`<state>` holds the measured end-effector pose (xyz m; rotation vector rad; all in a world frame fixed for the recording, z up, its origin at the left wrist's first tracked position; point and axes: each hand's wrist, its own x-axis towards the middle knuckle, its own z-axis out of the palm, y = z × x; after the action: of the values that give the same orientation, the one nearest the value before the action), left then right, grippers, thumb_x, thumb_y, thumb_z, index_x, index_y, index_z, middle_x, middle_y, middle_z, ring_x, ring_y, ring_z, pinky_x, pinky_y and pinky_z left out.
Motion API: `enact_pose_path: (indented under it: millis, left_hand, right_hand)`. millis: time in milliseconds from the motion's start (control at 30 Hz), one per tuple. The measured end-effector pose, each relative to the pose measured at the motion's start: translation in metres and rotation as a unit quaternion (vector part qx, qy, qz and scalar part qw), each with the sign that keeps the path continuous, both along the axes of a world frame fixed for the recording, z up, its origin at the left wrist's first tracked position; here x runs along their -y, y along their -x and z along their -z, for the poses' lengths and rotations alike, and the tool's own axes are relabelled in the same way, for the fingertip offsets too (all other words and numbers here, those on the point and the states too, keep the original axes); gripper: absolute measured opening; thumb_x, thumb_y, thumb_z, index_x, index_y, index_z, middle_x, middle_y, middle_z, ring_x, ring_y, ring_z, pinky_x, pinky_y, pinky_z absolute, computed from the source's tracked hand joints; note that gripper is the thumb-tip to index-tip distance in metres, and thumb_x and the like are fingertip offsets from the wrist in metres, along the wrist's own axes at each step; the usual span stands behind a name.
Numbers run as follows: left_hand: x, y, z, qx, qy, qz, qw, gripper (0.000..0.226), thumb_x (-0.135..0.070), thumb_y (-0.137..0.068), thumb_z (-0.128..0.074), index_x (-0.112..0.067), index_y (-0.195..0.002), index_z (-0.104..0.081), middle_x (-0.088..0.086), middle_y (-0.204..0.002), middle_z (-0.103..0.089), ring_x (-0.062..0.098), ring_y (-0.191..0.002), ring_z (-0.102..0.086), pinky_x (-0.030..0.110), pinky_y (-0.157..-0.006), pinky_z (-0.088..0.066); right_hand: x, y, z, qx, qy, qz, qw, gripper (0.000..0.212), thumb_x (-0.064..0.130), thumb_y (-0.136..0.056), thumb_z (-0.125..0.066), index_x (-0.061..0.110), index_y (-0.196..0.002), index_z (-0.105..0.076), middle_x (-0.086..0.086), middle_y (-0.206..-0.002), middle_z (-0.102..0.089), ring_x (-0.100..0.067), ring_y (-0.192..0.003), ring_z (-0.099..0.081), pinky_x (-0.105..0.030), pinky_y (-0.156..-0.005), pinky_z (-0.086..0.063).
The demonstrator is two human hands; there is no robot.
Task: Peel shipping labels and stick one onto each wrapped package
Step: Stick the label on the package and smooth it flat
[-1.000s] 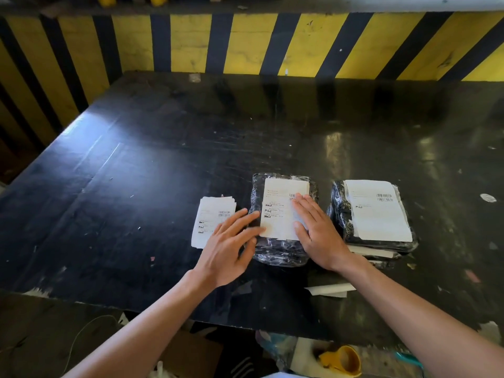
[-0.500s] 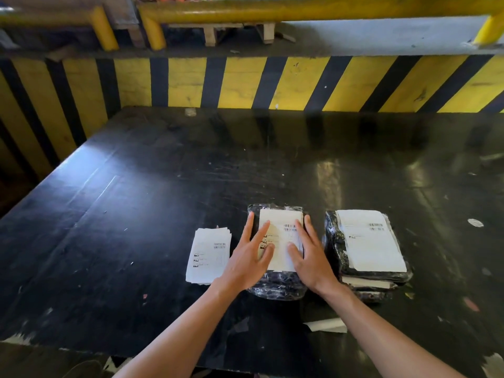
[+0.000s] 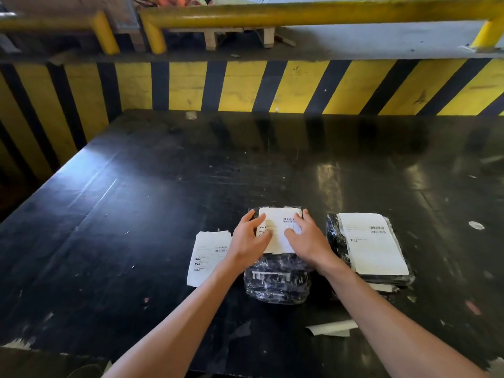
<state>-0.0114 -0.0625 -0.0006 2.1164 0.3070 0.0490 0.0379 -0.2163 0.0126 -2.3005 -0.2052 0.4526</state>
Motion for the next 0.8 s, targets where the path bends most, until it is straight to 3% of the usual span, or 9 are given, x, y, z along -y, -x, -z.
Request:
enact_pose_path:
  millis: [133,267,400,467,533,600,667,733,800]
  left_hand:
    - [-0.007,-0.011,-0.006,-0.011,0.021,-0.024,0.999,0.047,-0.014,-0.098,-0.051,-0.015,-0.145,-0.048,0.0,-0.159,-0.034,0.017,-0.142,-0.037,0.019,-0.102,-0.034]
    - [-0.004,-0.009,-0.001,-0.007,0.049,-0.041,0.998,0.048,-0.01,-0.098,-0.049,-0.016,-0.146,-0.047,-0.001,-0.161,-0.029,0.018,-0.144,-0.036,0.027,-0.109,-0.042]
    - [0.003,-0.004,-0.002,-0.012,0.048,-0.055,0.997,0.047,-0.008,-0.099,-0.047,-0.013,-0.146,-0.047,-0.002,-0.161,-0.028,0.013,-0.136,-0.042,0.002,-0.076,-0.041]
    - [0.003,-0.006,-0.006,-0.012,0.053,-0.06,0.997,0.048,-0.006,-0.097,-0.046,-0.012,-0.144,-0.05,0.0,-0.16,-0.03,0.014,-0.136,-0.042,0.003,-0.084,-0.04]
    - [0.001,-0.01,-0.015,-0.027,0.065,-0.058,0.996,0.048,-0.004,-0.093,-0.046,-0.011,-0.14,-0.055,0.001,-0.157,-0.036,0.019,-0.141,-0.039,0.017,-0.1,-0.035]
    - [-0.001,-0.015,-0.026,-0.038,0.079,-0.058,0.994,0.043,-0.001,-0.09,-0.047,-0.009,-0.13,-0.063,0.0,-0.142,-0.051,0.018,-0.128,-0.049,0.022,-0.097,-0.036]
    - [-0.002,-0.02,-0.037,-0.032,0.09,-0.067,0.993,0.038,-0.003,-0.09,-0.046,-0.011,-0.12,-0.068,-0.004,-0.128,-0.054,0.014,-0.111,-0.054,0.024,-0.093,-0.042]
    - [-0.003,-0.025,-0.046,-0.009,0.086,-0.075,0.993,0.04,-0.009,-0.092,-0.047,-0.012,-0.129,-0.064,-0.003,-0.145,-0.047,0.017,-0.126,-0.051,0.03,-0.106,-0.042]
    - [-0.002,-0.027,-0.056,0.029,0.059,-0.081,0.995,0.043,-0.013,-0.096,-0.047,-0.013,-0.138,-0.058,-0.001,-0.157,-0.035,0.02,-0.138,-0.044,0.024,-0.105,-0.039]
  right_hand:
    - [-0.006,-0.011,-0.012,-0.012,0.02,-0.007,1.0,0.06,0.027,-0.099,-0.046,0.007,-0.153,-0.029,-0.003,-0.166,-0.006,-0.021,-0.15,-0.018,-0.03,-0.118,-0.018]
    - [-0.001,-0.005,-0.008,0.011,0.007,-0.002,1.0,0.054,0.019,-0.101,-0.039,0.008,-0.153,-0.03,0.001,-0.166,-0.009,-0.018,-0.15,-0.018,-0.027,-0.117,-0.015]
    - [0.004,0.001,-0.005,0.019,-0.004,0.003,1.0,0.051,0.015,-0.102,-0.033,0.01,-0.153,-0.031,0.003,-0.165,-0.012,-0.017,-0.15,-0.018,-0.028,-0.118,-0.015]
    - [0.004,0.0,-0.009,0.02,0.0,0.006,1.0,0.051,0.015,-0.102,-0.033,0.009,-0.152,-0.033,0.001,-0.165,-0.014,-0.018,-0.15,-0.019,-0.027,-0.117,-0.015]
    - [0.002,-0.006,-0.017,0.001,0.007,0.014,1.0,0.05,0.015,-0.101,-0.035,0.007,-0.15,-0.037,-0.003,-0.164,-0.019,-0.023,-0.149,-0.023,-0.027,-0.117,-0.016]
    - [-0.002,-0.015,-0.029,-0.018,0.009,0.021,1.0,0.045,0.013,-0.098,-0.036,0.003,-0.14,-0.049,-0.01,-0.159,-0.031,-0.029,-0.144,-0.032,-0.031,-0.113,-0.025]
    - [-0.005,-0.025,-0.042,-0.008,0.008,0.028,1.0,0.038,0.012,-0.094,-0.037,0.005,-0.125,-0.057,-0.013,-0.152,-0.042,-0.032,-0.137,-0.041,-0.033,-0.109,-0.032]
    - [-0.008,-0.033,-0.057,0.02,-0.004,0.019,1.0,0.046,0.014,-0.096,-0.038,0.006,-0.14,-0.049,-0.009,-0.156,-0.038,-0.03,-0.141,-0.037,-0.033,-0.112,-0.029]
    - [-0.007,-0.036,-0.069,0.067,-0.013,0.007,0.998,0.051,0.017,-0.099,-0.04,0.009,-0.149,-0.04,-0.003,-0.161,-0.029,-0.024,-0.146,-0.03,-0.031,-0.116,-0.023]
